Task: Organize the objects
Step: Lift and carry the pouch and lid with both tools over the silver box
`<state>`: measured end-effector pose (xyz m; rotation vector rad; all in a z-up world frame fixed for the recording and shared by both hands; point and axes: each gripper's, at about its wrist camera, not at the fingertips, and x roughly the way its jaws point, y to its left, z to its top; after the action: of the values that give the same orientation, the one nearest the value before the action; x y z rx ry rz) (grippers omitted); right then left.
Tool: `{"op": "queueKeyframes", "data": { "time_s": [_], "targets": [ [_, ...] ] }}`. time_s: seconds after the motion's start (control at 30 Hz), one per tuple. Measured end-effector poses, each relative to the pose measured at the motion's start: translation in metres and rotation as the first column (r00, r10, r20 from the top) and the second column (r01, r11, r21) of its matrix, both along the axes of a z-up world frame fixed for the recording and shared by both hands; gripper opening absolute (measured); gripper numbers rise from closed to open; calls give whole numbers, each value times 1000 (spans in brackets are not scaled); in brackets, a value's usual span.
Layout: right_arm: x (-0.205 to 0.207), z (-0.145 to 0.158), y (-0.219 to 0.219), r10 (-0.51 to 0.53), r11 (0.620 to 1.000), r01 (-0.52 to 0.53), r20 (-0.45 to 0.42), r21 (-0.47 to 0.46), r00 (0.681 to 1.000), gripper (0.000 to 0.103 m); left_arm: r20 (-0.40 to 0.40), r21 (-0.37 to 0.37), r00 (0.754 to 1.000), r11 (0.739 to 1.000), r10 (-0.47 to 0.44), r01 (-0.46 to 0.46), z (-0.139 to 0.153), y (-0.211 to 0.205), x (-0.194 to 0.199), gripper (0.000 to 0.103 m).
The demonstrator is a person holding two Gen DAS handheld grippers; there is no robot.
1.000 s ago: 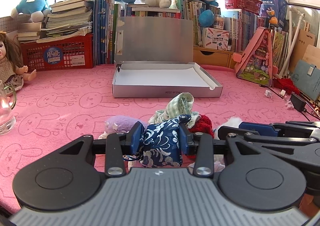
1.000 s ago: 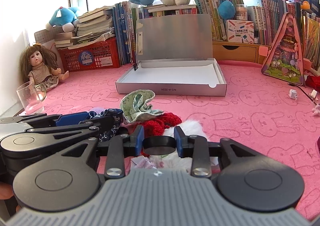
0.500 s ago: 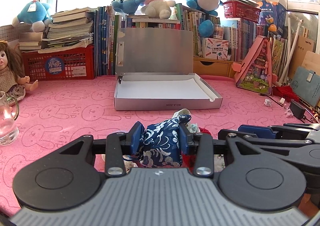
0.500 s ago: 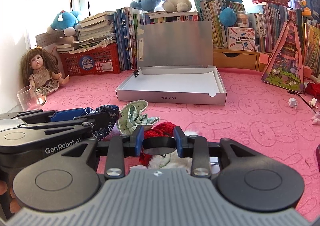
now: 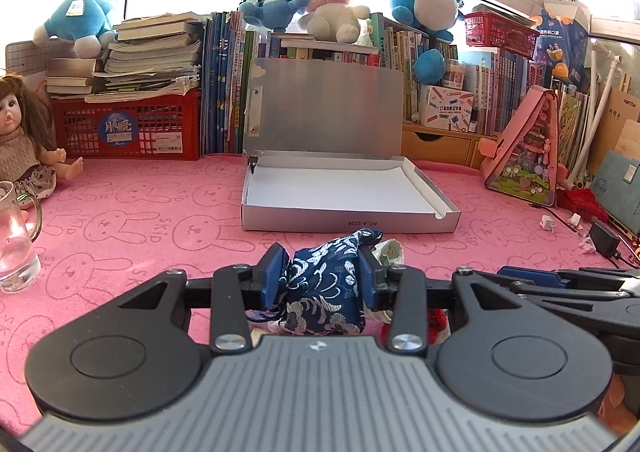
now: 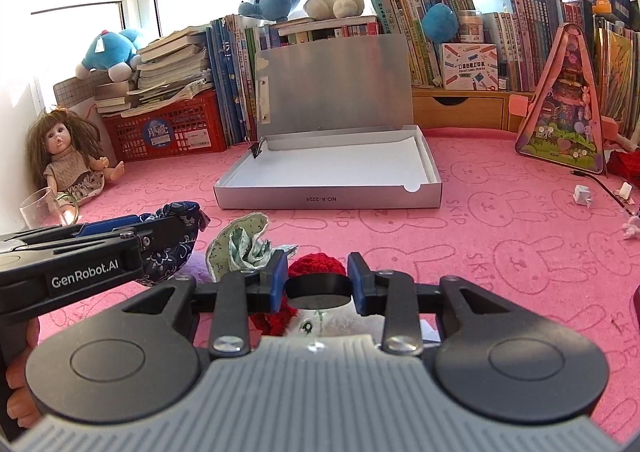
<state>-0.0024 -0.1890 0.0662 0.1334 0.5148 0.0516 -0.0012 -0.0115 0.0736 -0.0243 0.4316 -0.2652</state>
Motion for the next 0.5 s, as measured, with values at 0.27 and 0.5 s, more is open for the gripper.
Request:
{"op": "queueKeyframes", "data": {
  "time_s": [0.27,0.5],
  "targets": [
    [6,1,-3,-8,1000,8,-2,6,1000,38,8,5,1000,1000,7,-7,2,0,8,46],
    [20,11,-17,-15,999,15,14,29,1000,38,33,12,999,1000,-1,1,6,-2,22,46]
  ]
}}
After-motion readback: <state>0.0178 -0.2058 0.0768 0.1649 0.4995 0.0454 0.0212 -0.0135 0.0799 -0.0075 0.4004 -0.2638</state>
